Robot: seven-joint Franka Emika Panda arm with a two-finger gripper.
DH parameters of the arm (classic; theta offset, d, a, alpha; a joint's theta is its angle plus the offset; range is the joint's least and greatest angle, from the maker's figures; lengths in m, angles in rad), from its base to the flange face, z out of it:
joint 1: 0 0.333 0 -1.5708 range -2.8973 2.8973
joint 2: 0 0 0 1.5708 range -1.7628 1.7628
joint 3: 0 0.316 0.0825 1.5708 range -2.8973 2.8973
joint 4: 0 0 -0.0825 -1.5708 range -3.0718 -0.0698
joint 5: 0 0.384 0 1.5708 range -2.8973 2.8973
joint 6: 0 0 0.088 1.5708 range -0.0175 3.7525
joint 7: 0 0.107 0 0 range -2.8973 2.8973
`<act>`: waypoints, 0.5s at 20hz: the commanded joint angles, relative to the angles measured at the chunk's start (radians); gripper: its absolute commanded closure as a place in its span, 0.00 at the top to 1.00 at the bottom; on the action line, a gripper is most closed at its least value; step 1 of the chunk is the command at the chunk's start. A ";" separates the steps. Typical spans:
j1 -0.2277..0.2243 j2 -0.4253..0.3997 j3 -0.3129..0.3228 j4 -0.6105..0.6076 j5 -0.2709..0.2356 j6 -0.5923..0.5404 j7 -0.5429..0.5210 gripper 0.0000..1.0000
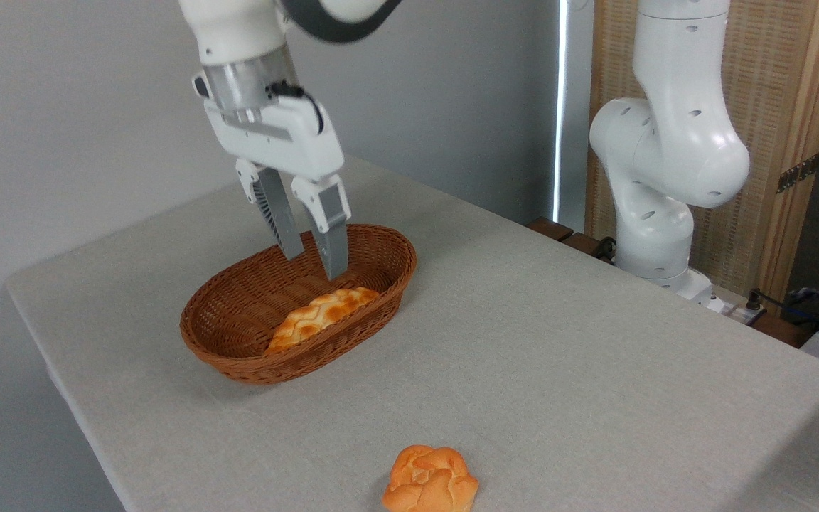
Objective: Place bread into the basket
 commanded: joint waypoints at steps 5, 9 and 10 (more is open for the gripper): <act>0.132 -0.028 0.020 0.105 -0.007 -0.073 0.121 1.00; 0.193 -0.031 0.009 0.131 -0.035 -0.092 0.164 1.00; 0.201 -0.031 0.011 0.139 -0.047 -0.118 0.199 1.00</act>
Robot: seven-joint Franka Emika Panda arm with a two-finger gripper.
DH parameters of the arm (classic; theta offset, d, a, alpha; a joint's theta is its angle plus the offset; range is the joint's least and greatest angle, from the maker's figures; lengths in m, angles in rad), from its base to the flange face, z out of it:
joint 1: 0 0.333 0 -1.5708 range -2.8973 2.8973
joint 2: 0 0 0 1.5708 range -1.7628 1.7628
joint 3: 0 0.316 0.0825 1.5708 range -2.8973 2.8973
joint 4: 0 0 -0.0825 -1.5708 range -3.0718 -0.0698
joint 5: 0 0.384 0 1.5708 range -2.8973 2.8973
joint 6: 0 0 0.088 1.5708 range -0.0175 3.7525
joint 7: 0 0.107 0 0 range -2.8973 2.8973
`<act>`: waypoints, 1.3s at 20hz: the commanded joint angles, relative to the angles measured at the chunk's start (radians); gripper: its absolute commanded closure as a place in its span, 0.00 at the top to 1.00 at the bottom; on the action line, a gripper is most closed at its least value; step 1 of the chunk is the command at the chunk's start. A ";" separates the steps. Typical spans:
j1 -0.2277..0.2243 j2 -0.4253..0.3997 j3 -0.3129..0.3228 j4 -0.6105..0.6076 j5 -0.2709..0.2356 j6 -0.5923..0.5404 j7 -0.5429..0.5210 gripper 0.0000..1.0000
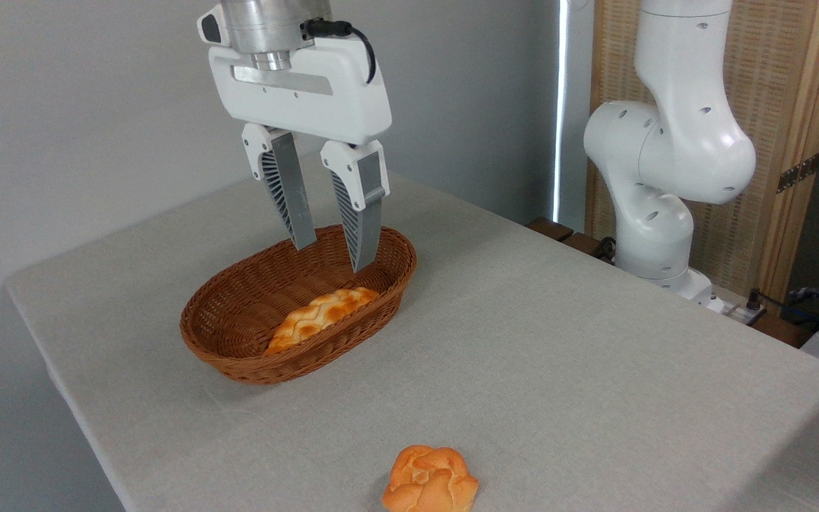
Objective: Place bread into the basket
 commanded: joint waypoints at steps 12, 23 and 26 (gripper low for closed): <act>0.032 0.004 0.001 0.044 -0.115 -0.095 0.146 1.00; 0.028 0.035 0.006 0.079 -0.106 -0.026 0.144 1.00; 0.028 0.036 0.006 0.073 -0.109 0.003 0.147 1.00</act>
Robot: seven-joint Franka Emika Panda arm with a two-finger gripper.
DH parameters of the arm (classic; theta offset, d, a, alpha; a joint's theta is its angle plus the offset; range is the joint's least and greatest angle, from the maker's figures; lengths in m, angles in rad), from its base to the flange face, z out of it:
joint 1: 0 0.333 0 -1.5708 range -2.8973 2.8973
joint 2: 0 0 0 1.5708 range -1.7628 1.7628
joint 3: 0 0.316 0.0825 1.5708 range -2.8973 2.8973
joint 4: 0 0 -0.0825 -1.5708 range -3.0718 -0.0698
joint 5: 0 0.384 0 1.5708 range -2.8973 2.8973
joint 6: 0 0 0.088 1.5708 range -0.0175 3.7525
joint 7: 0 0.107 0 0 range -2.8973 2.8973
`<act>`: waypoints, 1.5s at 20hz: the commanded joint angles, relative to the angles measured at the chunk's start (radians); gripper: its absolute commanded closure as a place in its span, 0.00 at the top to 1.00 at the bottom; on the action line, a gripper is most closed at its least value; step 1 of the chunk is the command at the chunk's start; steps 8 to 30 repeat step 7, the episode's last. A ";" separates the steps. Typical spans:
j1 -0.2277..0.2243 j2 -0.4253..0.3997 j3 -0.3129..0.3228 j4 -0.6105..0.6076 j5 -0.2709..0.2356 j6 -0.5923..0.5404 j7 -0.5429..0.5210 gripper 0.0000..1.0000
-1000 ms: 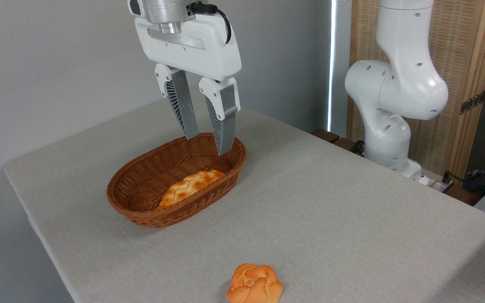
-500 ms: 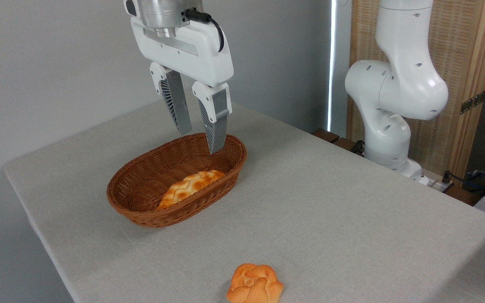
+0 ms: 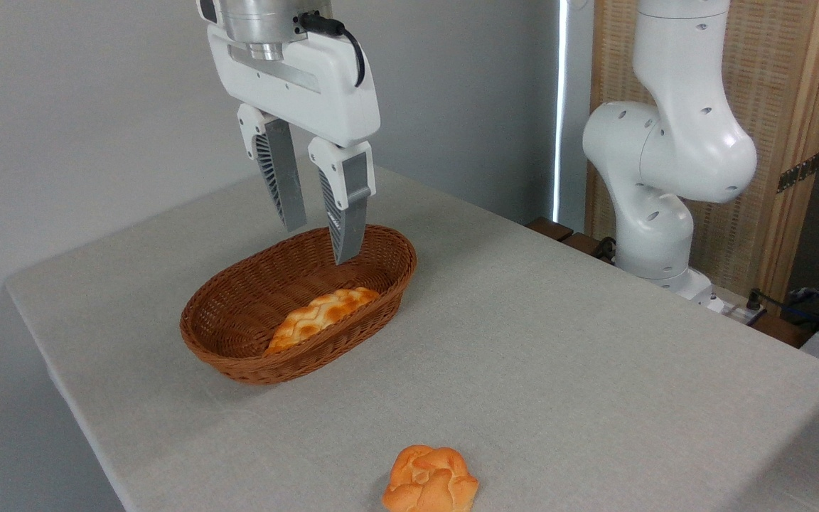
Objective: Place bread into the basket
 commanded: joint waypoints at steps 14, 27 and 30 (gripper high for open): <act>-0.006 0.010 0.009 0.007 -0.010 0.026 0.019 1.00; -0.006 0.010 0.009 0.007 -0.010 0.026 0.019 1.00; -0.006 0.010 0.009 0.007 -0.010 0.026 0.019 1.00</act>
